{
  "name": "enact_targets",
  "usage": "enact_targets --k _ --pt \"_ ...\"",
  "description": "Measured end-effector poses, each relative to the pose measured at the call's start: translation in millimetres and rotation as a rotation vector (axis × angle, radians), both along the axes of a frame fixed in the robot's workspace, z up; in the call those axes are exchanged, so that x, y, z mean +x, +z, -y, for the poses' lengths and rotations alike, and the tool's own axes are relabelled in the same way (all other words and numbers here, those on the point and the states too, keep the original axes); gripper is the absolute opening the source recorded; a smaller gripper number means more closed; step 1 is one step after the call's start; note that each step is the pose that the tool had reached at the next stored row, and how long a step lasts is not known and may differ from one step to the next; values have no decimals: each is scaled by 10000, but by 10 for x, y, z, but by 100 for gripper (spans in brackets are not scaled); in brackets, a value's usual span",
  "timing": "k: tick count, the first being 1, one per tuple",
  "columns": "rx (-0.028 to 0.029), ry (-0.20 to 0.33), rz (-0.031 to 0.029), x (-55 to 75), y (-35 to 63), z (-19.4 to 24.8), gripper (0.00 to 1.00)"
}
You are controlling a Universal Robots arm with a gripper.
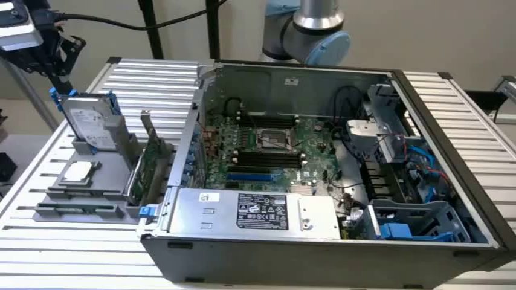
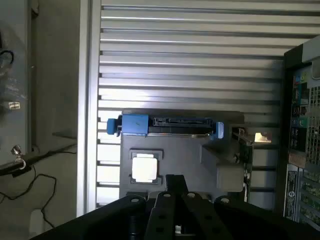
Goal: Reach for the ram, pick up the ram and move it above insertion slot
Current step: 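Reach for the ram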
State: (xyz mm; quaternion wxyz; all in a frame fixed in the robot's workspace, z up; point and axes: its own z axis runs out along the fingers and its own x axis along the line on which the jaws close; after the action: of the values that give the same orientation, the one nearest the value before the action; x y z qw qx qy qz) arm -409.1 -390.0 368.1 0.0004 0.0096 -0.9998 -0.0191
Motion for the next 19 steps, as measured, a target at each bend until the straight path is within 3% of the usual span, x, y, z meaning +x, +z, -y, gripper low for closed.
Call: enact_targets --k 15,17,19 --pt "-2 0 -2 0 24 10 11" --pt "-2 -1 -2 0 24 59 11" --pt "1 1 0 0 19 151 11"
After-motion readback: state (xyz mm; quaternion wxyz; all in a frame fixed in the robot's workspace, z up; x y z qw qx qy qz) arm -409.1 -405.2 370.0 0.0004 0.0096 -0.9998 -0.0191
